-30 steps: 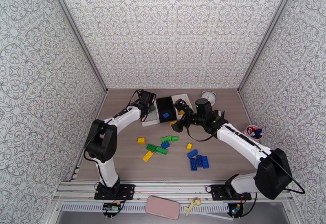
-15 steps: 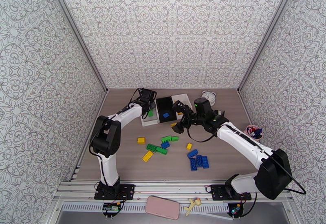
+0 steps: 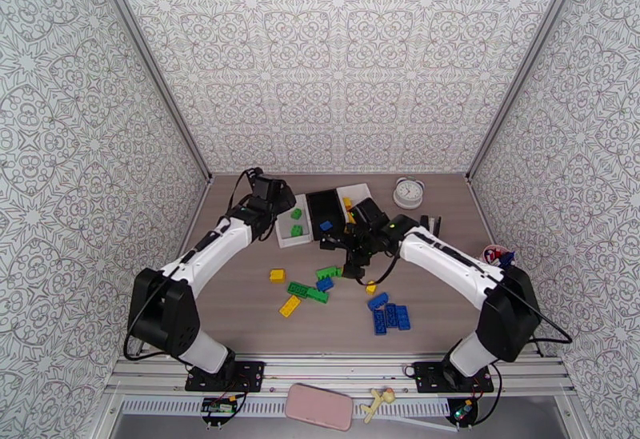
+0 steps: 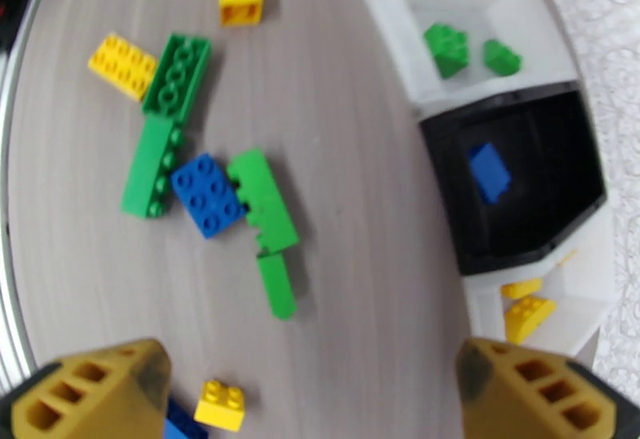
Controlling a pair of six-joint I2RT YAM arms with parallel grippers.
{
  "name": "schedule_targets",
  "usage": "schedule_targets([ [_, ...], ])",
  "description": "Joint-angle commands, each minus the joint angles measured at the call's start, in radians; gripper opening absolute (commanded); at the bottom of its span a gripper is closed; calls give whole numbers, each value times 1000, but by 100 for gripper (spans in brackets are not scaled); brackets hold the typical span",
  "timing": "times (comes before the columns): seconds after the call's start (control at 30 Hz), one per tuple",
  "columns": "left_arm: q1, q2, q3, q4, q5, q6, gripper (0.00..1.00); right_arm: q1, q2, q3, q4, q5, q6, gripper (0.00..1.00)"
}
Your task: Sort the legos into containers by color
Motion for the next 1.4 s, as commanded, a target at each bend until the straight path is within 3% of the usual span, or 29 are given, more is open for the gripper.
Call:
schedule_targets([
  [0.0, 18, -43, -46, -14, -20, -5, 89, 37, 59, 56, -102, 134, -75, 98],
  [0.33, 31, -106, -105, -19, -16, -16, 99, 81, 245, 142, -173, 191, -80, 98],
  [0.67, 28, -97, -104, -23, -14, 0, 100, 80, 379, 212, -189, 153, -80, 91],
  [0.93, 27, -97, -110, -14, -8, 11, 100, 80, 436, 236, -191, 141, -73, 66],
  [1.07, 27, -93, -107, -8, 1, 18, 100, 78, 442, 237, -181, 141, -65, 28],
  [1.37, 26, -99, -102, -7, -2, 29, 100, 63, 394, 202, -142, 130, -51, 6],
])
